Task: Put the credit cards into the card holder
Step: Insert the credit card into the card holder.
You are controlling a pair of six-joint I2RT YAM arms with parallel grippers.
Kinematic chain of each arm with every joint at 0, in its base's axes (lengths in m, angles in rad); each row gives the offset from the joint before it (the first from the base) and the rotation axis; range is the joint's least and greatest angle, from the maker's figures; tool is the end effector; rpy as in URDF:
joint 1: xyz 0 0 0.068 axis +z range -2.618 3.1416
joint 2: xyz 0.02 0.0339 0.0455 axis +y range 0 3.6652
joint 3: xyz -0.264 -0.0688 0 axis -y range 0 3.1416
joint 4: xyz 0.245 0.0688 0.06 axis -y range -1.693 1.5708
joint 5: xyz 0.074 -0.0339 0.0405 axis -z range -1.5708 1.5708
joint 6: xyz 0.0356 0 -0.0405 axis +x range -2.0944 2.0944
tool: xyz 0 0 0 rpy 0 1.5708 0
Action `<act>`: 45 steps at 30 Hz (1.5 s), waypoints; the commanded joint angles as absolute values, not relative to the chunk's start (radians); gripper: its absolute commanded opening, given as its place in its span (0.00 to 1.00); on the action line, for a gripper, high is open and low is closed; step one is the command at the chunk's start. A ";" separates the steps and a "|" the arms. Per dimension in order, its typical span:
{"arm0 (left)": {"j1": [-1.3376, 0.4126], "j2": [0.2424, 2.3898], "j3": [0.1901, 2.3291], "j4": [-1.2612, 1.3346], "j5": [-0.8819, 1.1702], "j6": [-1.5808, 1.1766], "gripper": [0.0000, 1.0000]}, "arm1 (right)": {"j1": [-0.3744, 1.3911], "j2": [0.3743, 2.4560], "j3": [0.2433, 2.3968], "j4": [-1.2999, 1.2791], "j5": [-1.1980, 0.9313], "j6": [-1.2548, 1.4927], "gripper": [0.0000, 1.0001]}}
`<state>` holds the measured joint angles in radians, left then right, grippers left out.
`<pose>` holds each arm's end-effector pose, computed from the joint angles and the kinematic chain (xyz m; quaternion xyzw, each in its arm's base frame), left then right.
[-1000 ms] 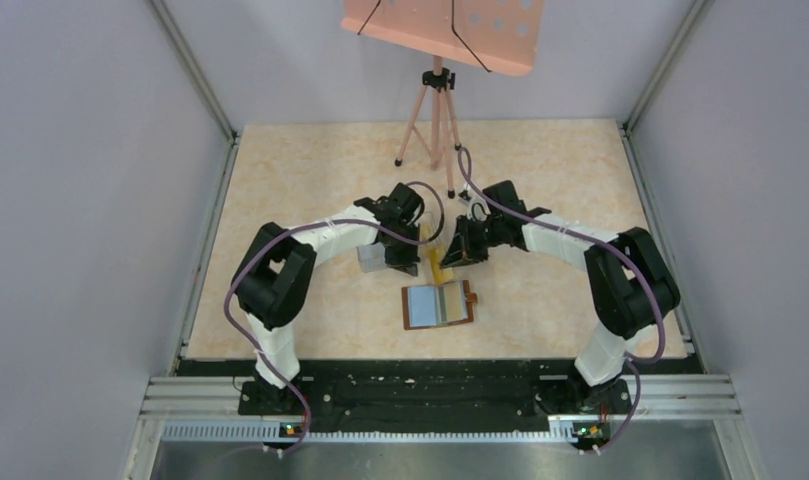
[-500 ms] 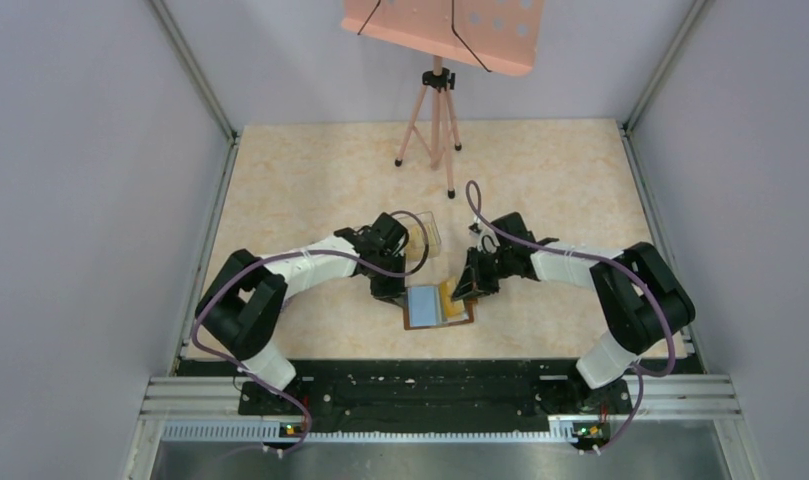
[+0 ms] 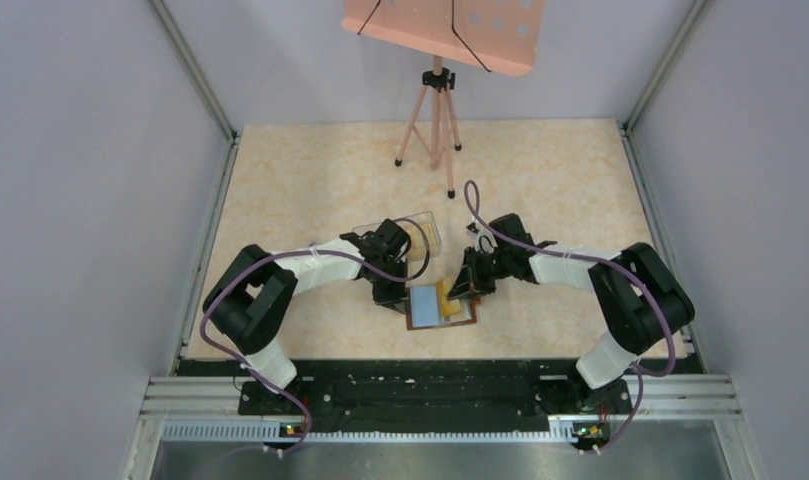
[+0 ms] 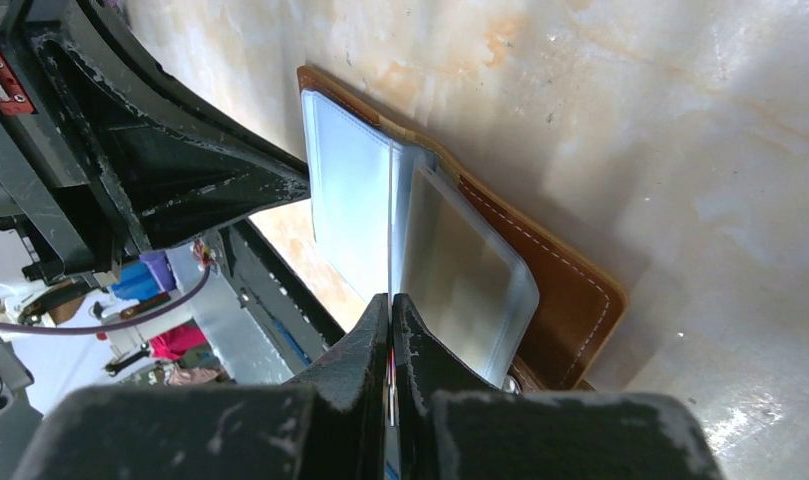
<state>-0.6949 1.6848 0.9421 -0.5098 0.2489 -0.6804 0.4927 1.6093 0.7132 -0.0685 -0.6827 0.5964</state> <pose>0.2287 -0.2021 0.1512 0.0268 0.9796 -0.1945 0.0437 0.2431 0.1560 0.1399 -0.0532 0.9033 0.4190 0.0751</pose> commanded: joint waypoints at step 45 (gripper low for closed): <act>-0.723 1.738 0.897 -0.439 0.245 -0.723 0.00 | 0.527 1.664 0.614 0.104 -0.752 0.662 0.00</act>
